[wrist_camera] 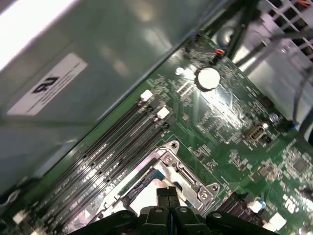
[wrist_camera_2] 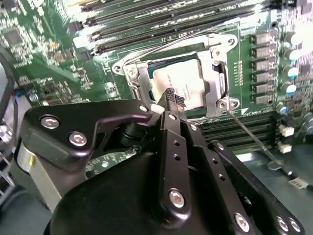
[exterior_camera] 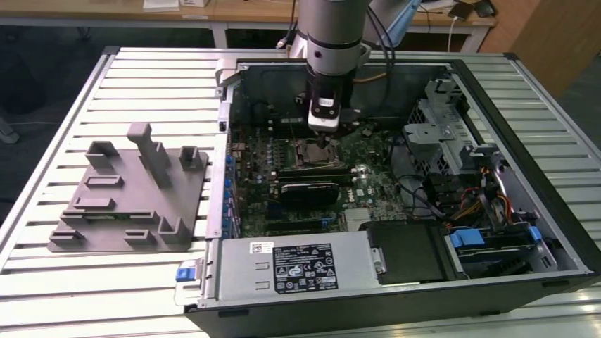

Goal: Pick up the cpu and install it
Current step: 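Close the cpu cover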

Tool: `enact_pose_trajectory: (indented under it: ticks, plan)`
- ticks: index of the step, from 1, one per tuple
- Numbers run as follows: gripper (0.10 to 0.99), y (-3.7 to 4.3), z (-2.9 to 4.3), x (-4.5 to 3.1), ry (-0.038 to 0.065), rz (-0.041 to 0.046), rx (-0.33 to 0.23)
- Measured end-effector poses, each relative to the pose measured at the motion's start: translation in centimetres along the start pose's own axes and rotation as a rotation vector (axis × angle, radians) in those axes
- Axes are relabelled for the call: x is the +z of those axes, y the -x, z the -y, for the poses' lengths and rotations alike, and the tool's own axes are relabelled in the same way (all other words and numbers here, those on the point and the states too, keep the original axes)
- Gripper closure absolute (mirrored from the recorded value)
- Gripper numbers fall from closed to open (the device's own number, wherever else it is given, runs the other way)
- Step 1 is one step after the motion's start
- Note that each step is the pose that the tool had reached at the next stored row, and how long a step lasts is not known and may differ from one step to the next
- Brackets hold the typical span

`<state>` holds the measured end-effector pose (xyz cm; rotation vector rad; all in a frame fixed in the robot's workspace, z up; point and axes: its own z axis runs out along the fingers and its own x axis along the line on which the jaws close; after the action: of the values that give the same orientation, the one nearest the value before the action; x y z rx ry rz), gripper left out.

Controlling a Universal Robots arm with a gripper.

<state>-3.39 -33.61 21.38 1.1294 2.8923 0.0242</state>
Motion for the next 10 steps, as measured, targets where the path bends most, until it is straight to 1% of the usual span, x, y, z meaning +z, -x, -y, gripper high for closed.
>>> enact_pose_trajectory:
  ticks: [10]
  plan:
    - [0.98, -0.01, 0.0, 0.01, 0.005, -0.0046, -0.182]
